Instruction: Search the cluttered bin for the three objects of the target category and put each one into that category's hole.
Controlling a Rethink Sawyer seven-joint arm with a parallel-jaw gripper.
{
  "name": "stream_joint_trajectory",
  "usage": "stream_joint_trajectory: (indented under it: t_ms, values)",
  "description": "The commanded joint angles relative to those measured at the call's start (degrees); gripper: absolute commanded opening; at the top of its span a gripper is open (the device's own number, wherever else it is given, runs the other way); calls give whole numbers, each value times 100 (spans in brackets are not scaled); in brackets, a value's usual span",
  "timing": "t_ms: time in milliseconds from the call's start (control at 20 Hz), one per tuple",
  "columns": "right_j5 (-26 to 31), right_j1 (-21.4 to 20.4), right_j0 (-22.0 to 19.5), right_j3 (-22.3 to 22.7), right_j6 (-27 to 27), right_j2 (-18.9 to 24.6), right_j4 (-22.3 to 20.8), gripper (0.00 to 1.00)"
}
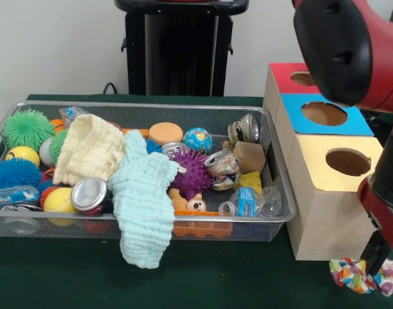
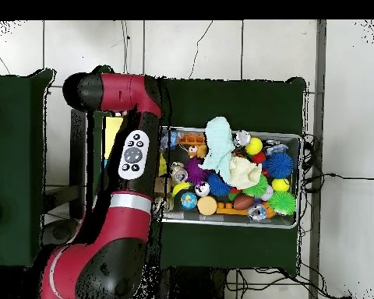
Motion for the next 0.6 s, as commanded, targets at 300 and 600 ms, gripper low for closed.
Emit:
stream_joint_trajectory:
  t_ms: [300, 600]
  values:
    - [988, -980, 1, 710, -132, 346, -242, 0]
    - [1069, -1292, 59, 928, -219, 369, -328, 0]
